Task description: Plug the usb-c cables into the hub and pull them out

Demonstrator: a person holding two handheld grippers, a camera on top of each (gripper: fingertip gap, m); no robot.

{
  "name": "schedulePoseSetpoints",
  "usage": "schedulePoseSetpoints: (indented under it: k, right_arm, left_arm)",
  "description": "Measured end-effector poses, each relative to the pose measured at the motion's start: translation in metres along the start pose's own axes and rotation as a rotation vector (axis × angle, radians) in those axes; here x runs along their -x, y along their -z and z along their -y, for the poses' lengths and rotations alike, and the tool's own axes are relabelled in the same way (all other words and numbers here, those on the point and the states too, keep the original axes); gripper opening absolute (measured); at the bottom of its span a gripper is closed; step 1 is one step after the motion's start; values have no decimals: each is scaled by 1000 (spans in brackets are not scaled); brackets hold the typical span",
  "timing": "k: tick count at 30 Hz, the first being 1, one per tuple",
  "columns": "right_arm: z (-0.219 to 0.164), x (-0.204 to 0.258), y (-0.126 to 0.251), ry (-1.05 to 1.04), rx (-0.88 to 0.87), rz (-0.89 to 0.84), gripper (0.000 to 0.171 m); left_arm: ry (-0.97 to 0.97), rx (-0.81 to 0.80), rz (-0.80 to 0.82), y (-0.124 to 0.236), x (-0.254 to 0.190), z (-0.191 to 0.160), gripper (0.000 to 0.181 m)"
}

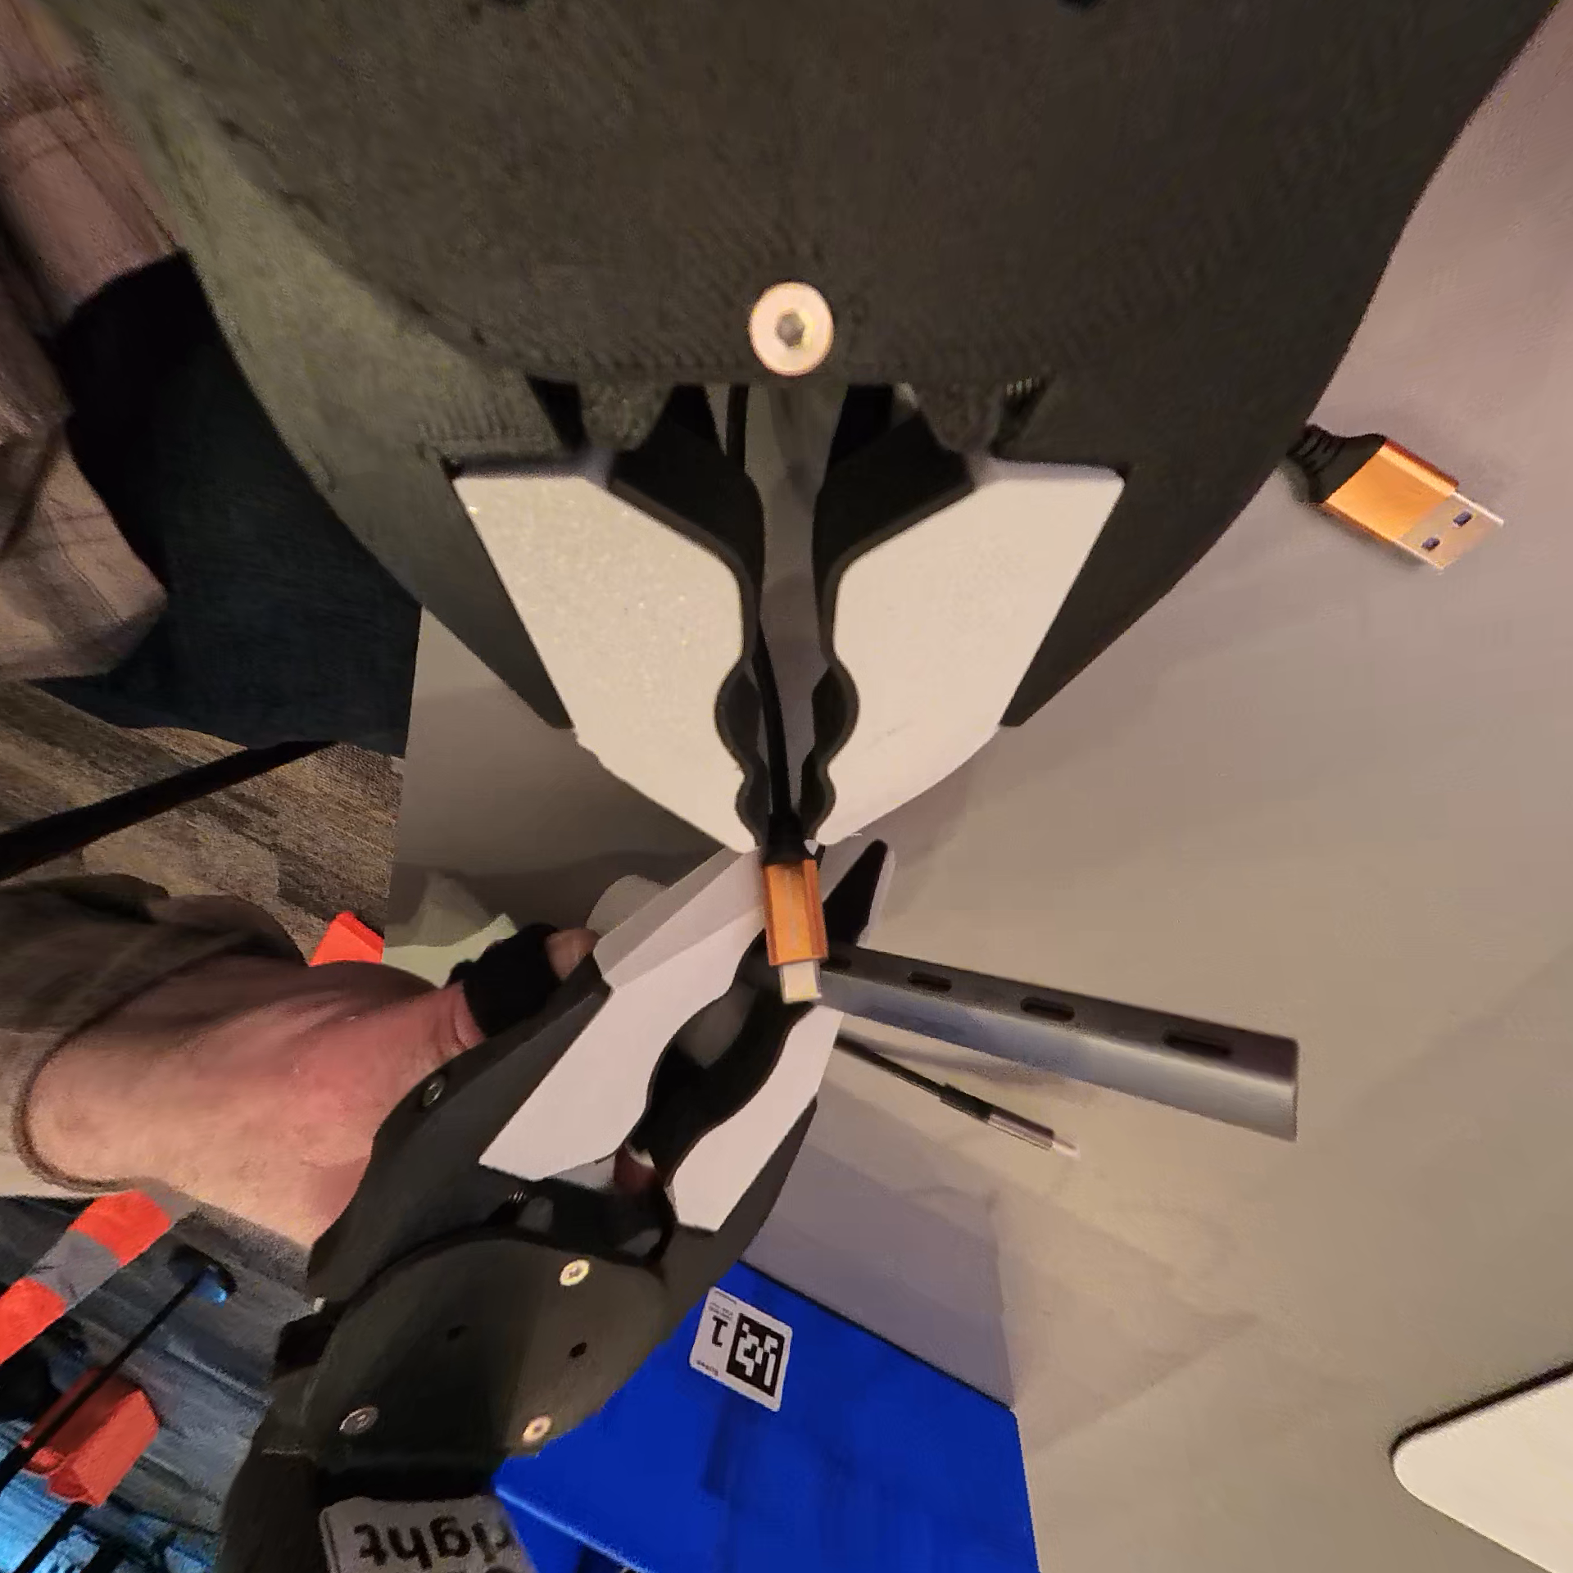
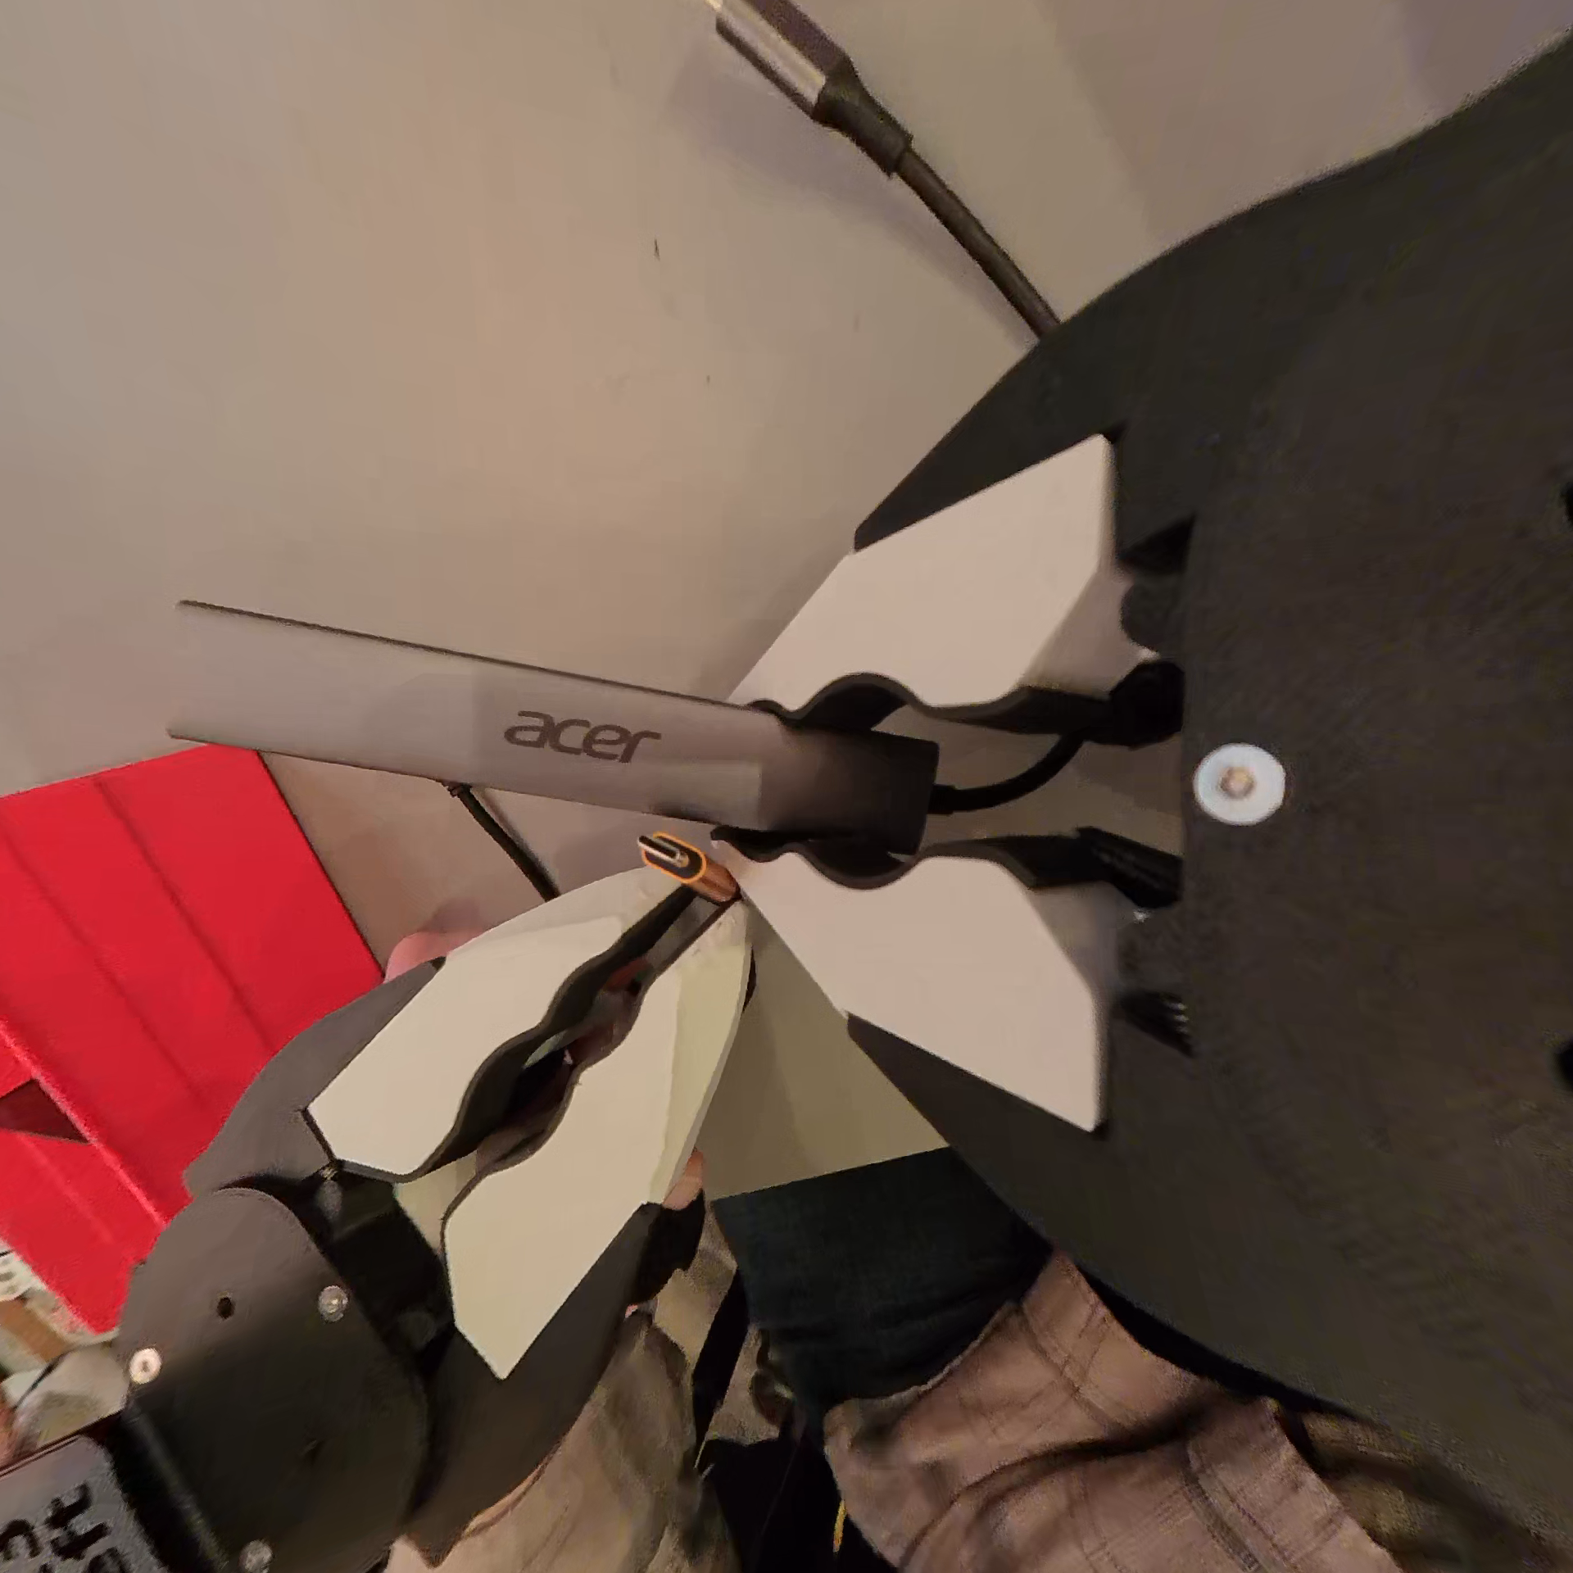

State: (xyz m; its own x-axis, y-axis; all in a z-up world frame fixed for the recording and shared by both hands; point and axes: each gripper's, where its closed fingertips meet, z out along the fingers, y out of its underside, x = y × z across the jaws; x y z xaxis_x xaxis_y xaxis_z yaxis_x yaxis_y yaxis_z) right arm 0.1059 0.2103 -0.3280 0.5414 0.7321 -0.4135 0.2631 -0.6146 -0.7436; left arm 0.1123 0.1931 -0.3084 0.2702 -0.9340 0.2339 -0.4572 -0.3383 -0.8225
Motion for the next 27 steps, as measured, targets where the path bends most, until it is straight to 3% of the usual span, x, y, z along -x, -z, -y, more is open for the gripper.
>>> schedulePoseSetpoints:
  k: [13, 14, 23, 27]
  right_arm:
    - [8, 4, 6, -106, -72, 86, 17]
    - [9, 5, 6, -113, -78, 96, 17]
    - [14, 3, 13, -132, -126, 84, 17]
    - [15, -1, 17, -122, -151, 48, 17]
  left_arm:
    - [-223, -121, 147, 1, -1, 15, 14]
    - [-231, -130, 143, 0, -3, 16, 21]
    - [-174, -247, 167, -1, -8, 23, 11]
    - [-173, -213, 143, 0, -12, 21, 11]
